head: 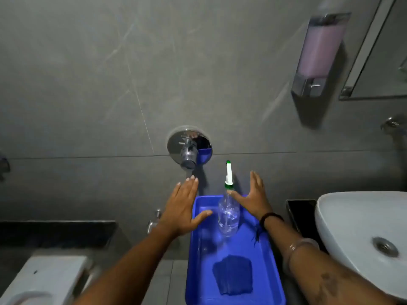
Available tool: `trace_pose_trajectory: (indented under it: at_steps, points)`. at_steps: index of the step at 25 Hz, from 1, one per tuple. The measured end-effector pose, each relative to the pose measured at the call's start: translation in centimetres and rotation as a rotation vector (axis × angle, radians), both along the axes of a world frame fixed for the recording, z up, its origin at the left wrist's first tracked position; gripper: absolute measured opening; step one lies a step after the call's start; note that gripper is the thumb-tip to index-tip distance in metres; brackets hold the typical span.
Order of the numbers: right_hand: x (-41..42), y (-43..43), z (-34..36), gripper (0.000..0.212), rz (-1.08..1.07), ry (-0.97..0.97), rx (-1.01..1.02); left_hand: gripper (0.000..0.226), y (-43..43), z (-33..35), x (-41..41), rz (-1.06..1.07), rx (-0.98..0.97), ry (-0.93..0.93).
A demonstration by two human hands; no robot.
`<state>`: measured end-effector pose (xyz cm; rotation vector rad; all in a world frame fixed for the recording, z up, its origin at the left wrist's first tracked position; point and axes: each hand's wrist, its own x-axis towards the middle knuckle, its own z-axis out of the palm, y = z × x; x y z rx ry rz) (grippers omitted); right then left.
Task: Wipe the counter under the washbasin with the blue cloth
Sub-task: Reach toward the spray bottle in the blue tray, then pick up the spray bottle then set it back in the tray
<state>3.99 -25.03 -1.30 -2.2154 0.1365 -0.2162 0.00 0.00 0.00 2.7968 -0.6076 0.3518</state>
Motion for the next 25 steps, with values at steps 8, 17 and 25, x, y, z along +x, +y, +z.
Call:
trace_pose_trajectory:
  at_steps: [8, 17, 25]
  points:
    - [8.1, 3.9, -2.0, 0.054, 0.164, -0.133, 0.103, 0.099, -2.5, -7.1, -0.7, 0.201, 0.018, 0.24]
    - [-0.2, 4.5, 4.1, 0.021, 0.298, -0.342, 0.101, 0.111, -2.8, -12.3, -6.9, 0.116, 0.004, 0.435]
    - [-15.3, 1.2, -3.5, 0.013, 0.221, 0.444, -0.206, 0.146, -0.6, -16.7, -10.1, -0.004, 0.141, 0.582]
